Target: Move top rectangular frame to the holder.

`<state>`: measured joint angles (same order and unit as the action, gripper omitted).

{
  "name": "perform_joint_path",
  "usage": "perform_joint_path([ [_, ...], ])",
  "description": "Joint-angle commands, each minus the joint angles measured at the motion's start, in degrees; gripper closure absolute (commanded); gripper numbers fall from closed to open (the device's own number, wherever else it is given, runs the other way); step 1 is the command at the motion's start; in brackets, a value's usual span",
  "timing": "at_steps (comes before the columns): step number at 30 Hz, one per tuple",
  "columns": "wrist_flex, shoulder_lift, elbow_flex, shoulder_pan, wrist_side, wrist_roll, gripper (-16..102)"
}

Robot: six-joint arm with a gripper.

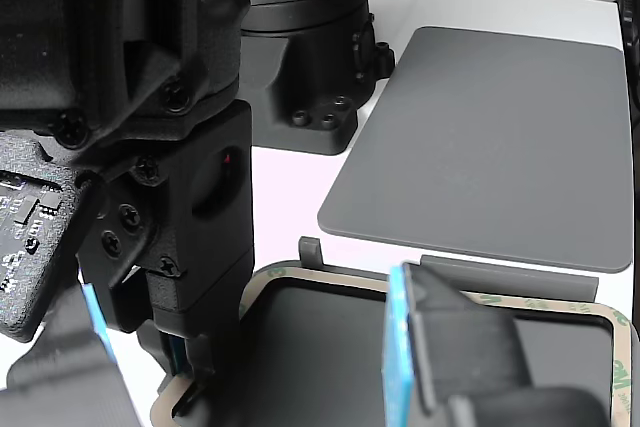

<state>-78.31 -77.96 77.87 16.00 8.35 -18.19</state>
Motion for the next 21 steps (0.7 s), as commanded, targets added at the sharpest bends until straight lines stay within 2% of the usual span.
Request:
perform_joint_path([
  [1,0.18,-1.93,-0.97,-0.79,-0.18,0.18,96],
  [16,0.00,-2.02,-0.70,-0.79,-0.18,0.26,96],
  [17,0.00,-2.11,-0.70,-0.79,-0.09,0.09,92],
  [19,0.00,-2.20,-0.70,-0.79,-0.09,-0.09,70],
  [21,0.09,-2.29,-0.70,-0.79,-0.18,0.09,57],
])
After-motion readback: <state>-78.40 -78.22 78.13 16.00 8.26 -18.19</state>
